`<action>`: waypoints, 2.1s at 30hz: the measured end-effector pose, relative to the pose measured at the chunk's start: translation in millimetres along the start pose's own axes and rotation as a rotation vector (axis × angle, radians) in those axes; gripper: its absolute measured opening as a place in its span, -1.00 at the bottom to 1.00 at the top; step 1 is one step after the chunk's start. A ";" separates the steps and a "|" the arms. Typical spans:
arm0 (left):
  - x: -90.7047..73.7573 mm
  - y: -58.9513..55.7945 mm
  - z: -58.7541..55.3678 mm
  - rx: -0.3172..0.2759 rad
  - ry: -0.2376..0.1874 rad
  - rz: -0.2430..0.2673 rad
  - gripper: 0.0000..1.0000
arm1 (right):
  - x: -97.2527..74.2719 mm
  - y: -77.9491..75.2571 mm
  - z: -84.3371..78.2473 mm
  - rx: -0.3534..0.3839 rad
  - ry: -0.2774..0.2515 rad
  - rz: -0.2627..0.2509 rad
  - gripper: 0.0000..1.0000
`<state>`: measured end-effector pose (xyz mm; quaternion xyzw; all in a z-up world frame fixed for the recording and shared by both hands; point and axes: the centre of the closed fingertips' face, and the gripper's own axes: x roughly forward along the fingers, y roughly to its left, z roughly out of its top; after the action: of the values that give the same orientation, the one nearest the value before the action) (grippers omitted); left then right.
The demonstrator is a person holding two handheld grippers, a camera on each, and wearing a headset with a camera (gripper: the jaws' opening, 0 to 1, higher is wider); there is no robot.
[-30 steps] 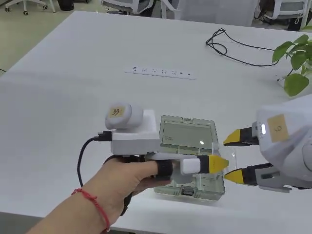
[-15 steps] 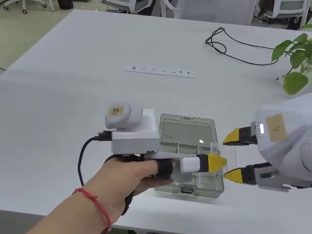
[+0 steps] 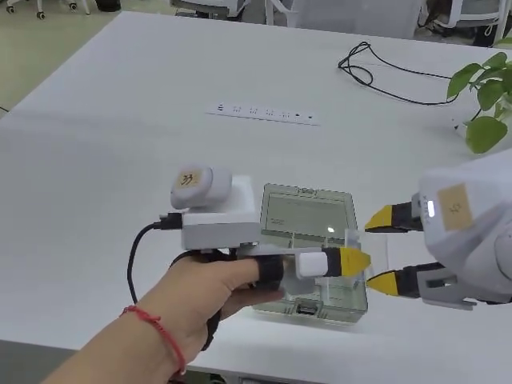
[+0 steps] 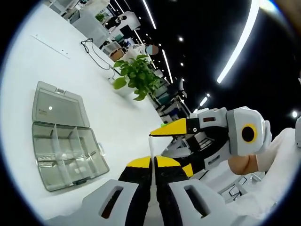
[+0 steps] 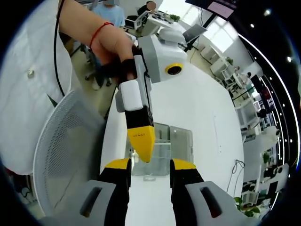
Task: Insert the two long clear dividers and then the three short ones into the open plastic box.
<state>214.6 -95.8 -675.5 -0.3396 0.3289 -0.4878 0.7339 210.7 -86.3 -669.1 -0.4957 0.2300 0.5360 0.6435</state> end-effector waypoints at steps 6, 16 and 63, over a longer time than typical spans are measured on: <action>-0.7 2.5 0.3 0.055 0.011 0.005 -1.00 | -5.3 -6.9 1.3 0.021 -0.022 0.000 -0.31; -4.9 -10.2 -8.5 0.419 0.080 -0.067 -1.00 | -23.2 -9.1 9.3 0.196 -0.165 0.158 -0.40; -23.0 -46.1 -22.9 0.727 0.095 -0.239 -1.00 | -32.5 31.9 27.4 0.291 -0.253 0.577 -0.94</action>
<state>166.2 -91.8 -646.9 -0.0701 0.1263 -0.6698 0.7284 164.6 -79.2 -643.6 -0.2429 0.3531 0.7147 0.5528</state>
